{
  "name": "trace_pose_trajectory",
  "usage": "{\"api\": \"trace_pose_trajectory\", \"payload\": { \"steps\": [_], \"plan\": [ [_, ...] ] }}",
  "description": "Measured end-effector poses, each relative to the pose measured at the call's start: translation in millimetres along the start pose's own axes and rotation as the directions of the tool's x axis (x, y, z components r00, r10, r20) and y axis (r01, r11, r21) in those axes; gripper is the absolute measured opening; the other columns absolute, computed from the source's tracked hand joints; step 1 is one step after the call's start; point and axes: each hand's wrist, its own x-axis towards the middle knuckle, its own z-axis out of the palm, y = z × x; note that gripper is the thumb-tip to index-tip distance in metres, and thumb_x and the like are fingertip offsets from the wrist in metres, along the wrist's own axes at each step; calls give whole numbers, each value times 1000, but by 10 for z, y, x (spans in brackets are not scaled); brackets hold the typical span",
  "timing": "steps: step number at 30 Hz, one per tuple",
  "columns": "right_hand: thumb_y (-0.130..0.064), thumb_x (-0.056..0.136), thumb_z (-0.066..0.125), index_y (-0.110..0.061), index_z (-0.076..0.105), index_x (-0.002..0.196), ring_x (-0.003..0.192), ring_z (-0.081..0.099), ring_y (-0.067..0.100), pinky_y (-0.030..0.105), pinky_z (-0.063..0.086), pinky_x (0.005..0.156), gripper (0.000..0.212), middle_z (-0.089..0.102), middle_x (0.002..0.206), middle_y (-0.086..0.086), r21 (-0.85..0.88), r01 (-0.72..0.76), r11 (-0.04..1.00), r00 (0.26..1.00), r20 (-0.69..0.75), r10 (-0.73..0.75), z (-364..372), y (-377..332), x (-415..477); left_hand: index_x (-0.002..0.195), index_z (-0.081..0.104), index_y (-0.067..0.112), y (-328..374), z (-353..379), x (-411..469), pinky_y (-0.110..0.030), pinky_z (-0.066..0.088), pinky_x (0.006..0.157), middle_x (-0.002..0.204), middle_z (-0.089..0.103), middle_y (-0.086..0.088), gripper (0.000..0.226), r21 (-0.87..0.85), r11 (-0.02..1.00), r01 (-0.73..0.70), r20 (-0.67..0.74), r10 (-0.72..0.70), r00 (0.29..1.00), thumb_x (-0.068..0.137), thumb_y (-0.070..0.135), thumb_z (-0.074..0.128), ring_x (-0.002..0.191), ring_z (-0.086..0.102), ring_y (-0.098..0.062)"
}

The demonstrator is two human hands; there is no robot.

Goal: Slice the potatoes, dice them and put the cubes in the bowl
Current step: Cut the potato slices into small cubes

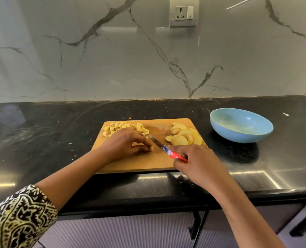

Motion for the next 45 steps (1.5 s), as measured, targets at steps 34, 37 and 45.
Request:
{"api": "trace_pose_trajectory", "payload": {
  "steps": [34, 37, 45],
  "plan": [
    [-20, 91, 59, -22, 62, 126, 88, 56, 11, 22, 41, 68, 35, 67, 107, -4, -263, 143, 954, 973, 211, -88, -157, -272, 155, 129, 44, 53, -49, -103, -154, -35, 29, 97, 126, 59, 14, 59, 304, 952, -37, 204, -27, 979, 79, 59, 12, 120, 46, -5],
    [-22, 91, 59, -27, 61, 128, 83, 58, 9, 21, 46, 69, 38, 68, 104, -5, -290, 133, 948, 971, 227, -67, -225, -236, 32, 131, 40, 54, -13, -119, -160, -34, 23, 102, 130, 56, 14, 63, 310, 950, -22, 225, -51, 973, 77, 59, 7, 125, 42, -3],
    [-31, 86, 61, -41, 60, 126, 59, 39, 1, 17, 27, 50, 41, 49, 79, -19, -250, 62, 966, 988, 155, -24, -360, -188, -58, 128, 37, 56, 3, -104, -208, -33, 19, 104, 135, 54, 11, 52, 316, 949, 1, 199, -68, 978, 82, 56, 14, 131, 40, -4]
  ]
}}
